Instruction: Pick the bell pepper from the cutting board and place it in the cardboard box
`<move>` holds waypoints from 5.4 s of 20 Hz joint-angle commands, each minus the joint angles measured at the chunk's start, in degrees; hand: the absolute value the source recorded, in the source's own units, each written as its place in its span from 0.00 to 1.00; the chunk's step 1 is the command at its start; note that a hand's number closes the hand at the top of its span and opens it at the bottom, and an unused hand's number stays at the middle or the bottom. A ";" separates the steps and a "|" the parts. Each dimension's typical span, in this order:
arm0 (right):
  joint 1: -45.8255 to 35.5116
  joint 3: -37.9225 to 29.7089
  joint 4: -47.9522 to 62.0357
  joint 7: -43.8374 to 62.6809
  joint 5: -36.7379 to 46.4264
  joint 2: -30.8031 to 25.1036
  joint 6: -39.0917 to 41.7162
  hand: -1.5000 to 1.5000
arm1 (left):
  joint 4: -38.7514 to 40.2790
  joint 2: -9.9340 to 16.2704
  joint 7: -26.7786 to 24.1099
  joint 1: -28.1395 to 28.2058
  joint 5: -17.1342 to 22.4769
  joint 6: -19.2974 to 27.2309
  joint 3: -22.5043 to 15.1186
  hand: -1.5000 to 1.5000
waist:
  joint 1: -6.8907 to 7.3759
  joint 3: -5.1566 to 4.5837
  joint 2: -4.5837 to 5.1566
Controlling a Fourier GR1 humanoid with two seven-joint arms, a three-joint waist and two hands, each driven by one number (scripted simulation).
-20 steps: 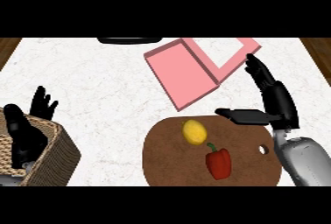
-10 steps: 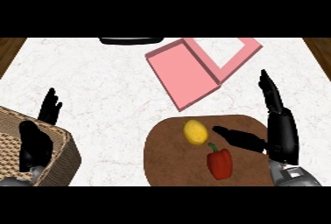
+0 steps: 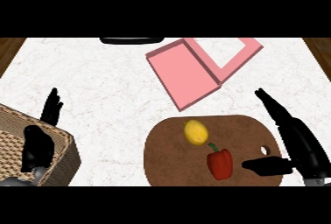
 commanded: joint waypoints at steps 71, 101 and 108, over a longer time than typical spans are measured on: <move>-4.44 6.73 10.43 21.27 27.79 12.68 19.29 1.00 | 5.76 4.68 -7.13 -0.91 7.62 -7.24 -5.00 0.50 | 1.60 0.23 0.67; -26.99 -21.35 12.31 -4.15 6.65 10.08 17.51 1.00 | 7.68 4.42 -6.22 -6.37 9.02 -3.35 -8.42 0.50 | 1.29 0.16 0.55; -42.15 -18.01 21.42 3.49 10.63 16.23 18.38 1.00 | 7.69 7.00 -8.28 -4.28 11.17 -6.16 -6.77 0.50 | 2.25 0.11 0.64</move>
